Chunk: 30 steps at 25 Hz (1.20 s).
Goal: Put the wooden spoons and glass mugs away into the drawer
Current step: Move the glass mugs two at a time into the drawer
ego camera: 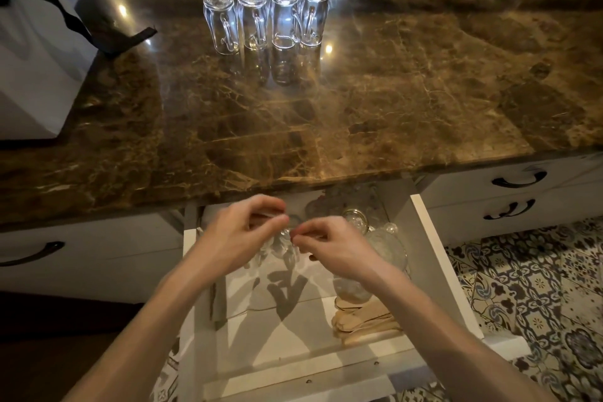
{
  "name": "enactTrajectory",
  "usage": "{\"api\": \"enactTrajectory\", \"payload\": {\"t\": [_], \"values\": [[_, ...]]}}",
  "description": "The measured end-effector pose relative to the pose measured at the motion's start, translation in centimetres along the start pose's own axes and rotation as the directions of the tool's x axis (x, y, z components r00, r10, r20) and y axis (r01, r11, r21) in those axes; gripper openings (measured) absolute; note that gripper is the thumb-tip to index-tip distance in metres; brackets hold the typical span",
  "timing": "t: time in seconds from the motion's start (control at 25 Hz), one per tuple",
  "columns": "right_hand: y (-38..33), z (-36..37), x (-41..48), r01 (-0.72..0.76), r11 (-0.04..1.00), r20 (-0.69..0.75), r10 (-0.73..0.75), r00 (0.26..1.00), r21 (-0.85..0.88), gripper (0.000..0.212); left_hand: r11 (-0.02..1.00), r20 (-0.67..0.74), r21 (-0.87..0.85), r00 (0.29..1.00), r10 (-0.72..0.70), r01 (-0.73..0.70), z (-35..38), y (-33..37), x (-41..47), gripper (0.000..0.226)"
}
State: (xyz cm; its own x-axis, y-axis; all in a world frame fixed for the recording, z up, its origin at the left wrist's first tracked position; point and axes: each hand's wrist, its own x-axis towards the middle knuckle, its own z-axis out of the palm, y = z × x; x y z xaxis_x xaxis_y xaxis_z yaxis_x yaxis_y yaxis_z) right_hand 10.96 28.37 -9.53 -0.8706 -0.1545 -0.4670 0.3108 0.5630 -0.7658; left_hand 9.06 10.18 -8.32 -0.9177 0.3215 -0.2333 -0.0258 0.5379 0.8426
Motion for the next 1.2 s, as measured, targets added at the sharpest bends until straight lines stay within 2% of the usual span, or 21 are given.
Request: {"api": "enactTrajectory", "payload": {"t": [0.2,0.32,0.56,0.72,0.92,1.2], "values": [[-5.7,-2.9,0.5,0.207,0.978,-0.089,-0.205,0.975,0.007,0.018,0.980,-0.260,-0.086,0.954,0.151,-0.179,-3.8,3.1,0.2,0.019],[-8.2,-3.9,2.1,0.291,0.954,-0.187,-0.273,0.944,0.074,0.013,0.964,-0.373,-0.146,0.915,0.153,-0.221,-5.4,3.9,1.6,0.019],[-12.3,-5.9,6.7,0.428,0.896,-0.337,-0.368,0.867,0.122,0.013,0.939,-0.507,-0.233,0.856,0.105,-0.253,-8.4,3.9,6.3,0.016],[-14.6,-7.2,10.5,0.445,0.881,-0.379,-0.362,0.852,0.159,0.012,0.942,-0.565,-0.223,0.821,0.084,-0.251,-10.2,3.5,10.1,0.013],[-15.9,-9.0,15.3,0.374,0.904,-0.385,-0.277,0.880,0.204,0.015,0.906,-0.624,-0.368,0.778,-0.076,-0.206,-12.7,3.0,14.5,0.015],[-17.0,-9.8,19.8,0.336,0.927,-0.368,-0.258,0.893,0.165,0.024,0.924,-0.614,-0.360,0.778,-0.132,-0.128,-13.6,2.7,18.6,0.024]]}}
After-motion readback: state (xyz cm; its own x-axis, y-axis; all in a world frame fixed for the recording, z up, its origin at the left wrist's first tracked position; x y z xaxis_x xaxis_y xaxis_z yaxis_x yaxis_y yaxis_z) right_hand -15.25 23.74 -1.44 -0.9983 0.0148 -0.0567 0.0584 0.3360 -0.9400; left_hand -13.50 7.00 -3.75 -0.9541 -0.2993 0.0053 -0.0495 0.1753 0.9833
